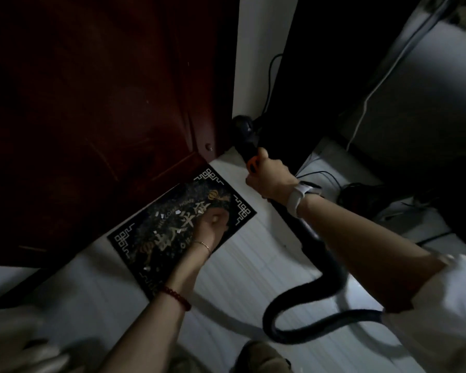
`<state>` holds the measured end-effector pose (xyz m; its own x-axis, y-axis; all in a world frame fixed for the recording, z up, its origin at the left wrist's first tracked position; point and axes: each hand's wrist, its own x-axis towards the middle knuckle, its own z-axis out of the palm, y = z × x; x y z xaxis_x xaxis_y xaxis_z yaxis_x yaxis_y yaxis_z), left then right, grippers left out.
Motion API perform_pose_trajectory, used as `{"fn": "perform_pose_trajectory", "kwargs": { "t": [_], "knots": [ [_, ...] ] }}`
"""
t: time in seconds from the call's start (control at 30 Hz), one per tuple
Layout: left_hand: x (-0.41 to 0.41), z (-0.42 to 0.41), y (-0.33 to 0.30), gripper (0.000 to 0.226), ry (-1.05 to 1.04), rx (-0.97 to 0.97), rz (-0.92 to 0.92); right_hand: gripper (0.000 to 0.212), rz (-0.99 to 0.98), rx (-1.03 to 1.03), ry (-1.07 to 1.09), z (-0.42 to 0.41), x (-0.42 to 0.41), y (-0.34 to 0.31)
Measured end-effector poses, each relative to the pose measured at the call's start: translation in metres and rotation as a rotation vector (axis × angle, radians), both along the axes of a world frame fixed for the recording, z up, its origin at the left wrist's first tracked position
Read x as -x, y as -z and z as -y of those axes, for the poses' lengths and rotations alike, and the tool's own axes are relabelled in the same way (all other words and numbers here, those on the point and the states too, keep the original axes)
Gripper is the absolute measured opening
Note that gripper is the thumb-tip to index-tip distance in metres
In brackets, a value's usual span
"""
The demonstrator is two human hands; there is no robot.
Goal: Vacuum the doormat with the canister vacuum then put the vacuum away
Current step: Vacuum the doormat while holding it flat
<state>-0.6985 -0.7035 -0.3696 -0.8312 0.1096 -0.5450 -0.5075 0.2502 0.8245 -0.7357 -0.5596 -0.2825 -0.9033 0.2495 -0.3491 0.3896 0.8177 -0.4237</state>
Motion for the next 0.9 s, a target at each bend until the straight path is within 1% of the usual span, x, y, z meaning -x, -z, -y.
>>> {"fn": "perform_pose_trajectory", "kwargs": {
  "t": [0.1,0.2,0.23,0.3,0.37,0.43,0.5,0.57,0.67,0.73,0.83,0.9],
  "knots": [
    [-0.006,-0.009,-0.053,0.023,-0.055,-0.060,0.058,0.034,0.143,-0.145,-0.072,-0.009,-0.013,-0.044],
    [-0.013,-0.009,-0.078,0.015,-0.082,-0.096,0.053,0.034,0.339,-0.218,-0.220,-0.009,-0.018,-0.051],
    [-0.014,-0.004,-0.076,0.014,-0.090,-0.090,0.047,0.035,0.371,-0.228,-0.244,-0.002,-0.019,-0.046],
    [-0.016,0.016,-0.063,0.013,-0.091,-0.016,0.063,0.031,0.312,-0.185,-0.233,0.017,-0.027,-0.025],
    [-0.016,0.044,-0.038,0.018,-0.087,0.089,0.085,0.025,0.238,-0.114,-0.218,0.038,-0.038,0.009],
    [-0.014,0.076,-0.008,0.025,-0.074,0.184,0.079,0.023,0.208,-0.042,-0.204,0.056,-0.050,0.056],
    [-0.010,0.105,0.027,0.028,-0.040,0.252,0.091,0.028,0.180,0.022,-0.133,0.069,-0.054,0.102],
    [-0.008,0.129,0.064,0.029,0.007,0.309,0.119,0.033,0.175,0.042,-0.086,0.083,-0.054,0.144],
    [0.000,0.149,0.129,0.029,0.074,0.357,0.117,0.028,0.159,-0.019,-0.167,0.100,-0.053,0.209],
    [0.006,0.154,0.177,0.028,0.094,0.394,0.106,0.032,0.176,-0.083,-0.246,0.099,-0.058,0.255],
    [0.009,0.147,0.250,0.029,0.132,0.419,0.110,0.039,0.221,-0.236,-0.306,0.072,-0.072,0.322],
    [0.007,0.137,0.295,0.032,0.172,0.423,0.112,0.040,0.198,-0.275,-0.301,0.052,-0.079,0.357]
  ]
}}
